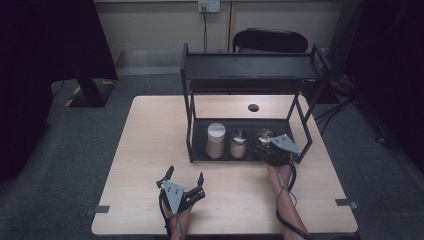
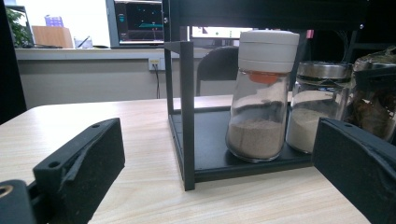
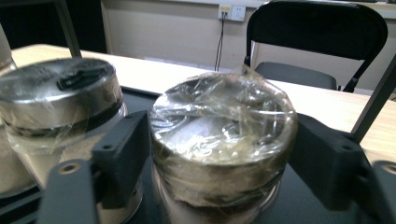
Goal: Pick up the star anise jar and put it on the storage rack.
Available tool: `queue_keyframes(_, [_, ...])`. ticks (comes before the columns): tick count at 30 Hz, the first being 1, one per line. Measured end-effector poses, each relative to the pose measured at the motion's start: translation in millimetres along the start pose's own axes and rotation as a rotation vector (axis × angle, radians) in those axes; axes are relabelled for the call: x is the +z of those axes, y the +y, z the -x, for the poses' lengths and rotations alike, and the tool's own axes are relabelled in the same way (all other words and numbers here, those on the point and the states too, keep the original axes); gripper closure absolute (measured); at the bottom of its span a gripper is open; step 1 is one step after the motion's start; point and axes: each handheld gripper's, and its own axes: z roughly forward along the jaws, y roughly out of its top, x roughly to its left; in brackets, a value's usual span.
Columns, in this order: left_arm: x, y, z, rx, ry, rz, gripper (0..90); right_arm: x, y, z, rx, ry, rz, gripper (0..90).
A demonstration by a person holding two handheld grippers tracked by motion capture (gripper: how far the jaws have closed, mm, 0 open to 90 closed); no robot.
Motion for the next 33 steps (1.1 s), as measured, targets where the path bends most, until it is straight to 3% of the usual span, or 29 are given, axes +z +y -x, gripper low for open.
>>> queue_keyframes(5, [0.1, 0.2, 0.0, 0.0, 0.0, -0.001, 2.2, 0.0, 2.8, -3.1, 0.029, -0.036, 0.008, 3.0])
queue_keyframes(33, [0.0, 0.0, 0.2, 0.001, 0.0, 0.0, 2.2, -4.6, 7.8, 2.7, 0.037, -0.022, 0.054, 0.0])
